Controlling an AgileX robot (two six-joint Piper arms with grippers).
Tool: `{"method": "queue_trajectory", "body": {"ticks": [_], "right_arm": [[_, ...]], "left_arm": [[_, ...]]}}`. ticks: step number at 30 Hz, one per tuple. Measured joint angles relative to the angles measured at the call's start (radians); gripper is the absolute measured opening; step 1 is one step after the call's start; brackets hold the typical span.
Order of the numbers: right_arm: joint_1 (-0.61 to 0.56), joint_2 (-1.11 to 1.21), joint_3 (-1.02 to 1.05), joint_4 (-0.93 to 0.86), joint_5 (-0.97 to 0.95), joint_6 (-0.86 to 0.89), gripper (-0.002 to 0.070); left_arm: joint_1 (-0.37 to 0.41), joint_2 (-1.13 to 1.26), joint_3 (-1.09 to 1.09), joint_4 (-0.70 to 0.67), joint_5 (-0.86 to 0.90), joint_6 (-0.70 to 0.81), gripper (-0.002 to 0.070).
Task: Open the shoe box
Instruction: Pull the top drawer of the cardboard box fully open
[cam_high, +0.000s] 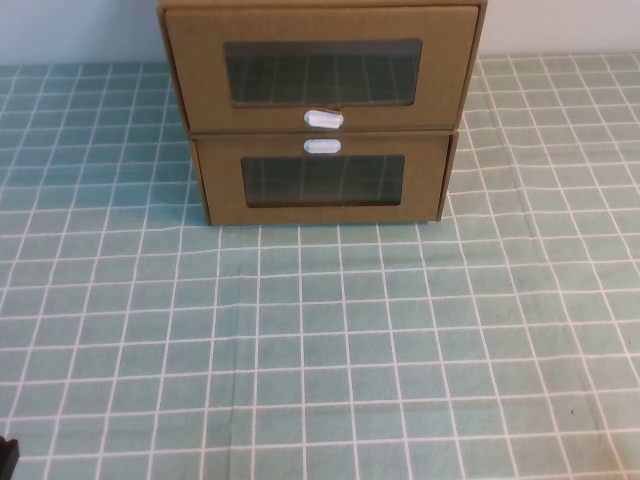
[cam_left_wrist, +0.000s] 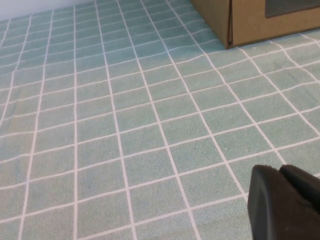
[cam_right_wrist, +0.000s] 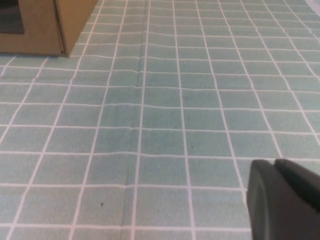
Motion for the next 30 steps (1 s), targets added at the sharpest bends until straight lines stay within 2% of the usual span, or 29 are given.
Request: {"method": "queue_trajectory", "body": {"ticks": [12, 17, 20, 26, 30], "right_arm": [[0.000, 0.000, 0.000, -0.002, -0.014, 0.000, -0.0014], [0.000, 0.000, 0.000, -0.002, -0.169, 0.000, -0.0013], [0.000, 0.000, 0.000, -0.002, -0.363, 0.000, -0.0013], [0.000, 0.000, 0.000, -0.004, -0.790, 0.000, -0.0014], [0.000, 0.000, 0.000, -0.005, -0.941, 0.000, -0.0014]], "left_arm": [[0.000, 0.000, 0.000, 0.000, -0.002, 0.000, -0.0005], [0.000, 0.000, 0.000, -0.009, -0.090, 0.000, -0.0005], [0.000, 0.000, 0.000, -0.016, -0.244, 0.000, -0.0005], [0.000, 0.000, 0.000, -0.020, -0.679, 0.000, -0.0005], [0.000, 0.000, 0.000, -0.020, -0.861, 0.000, -0.0005]]}}
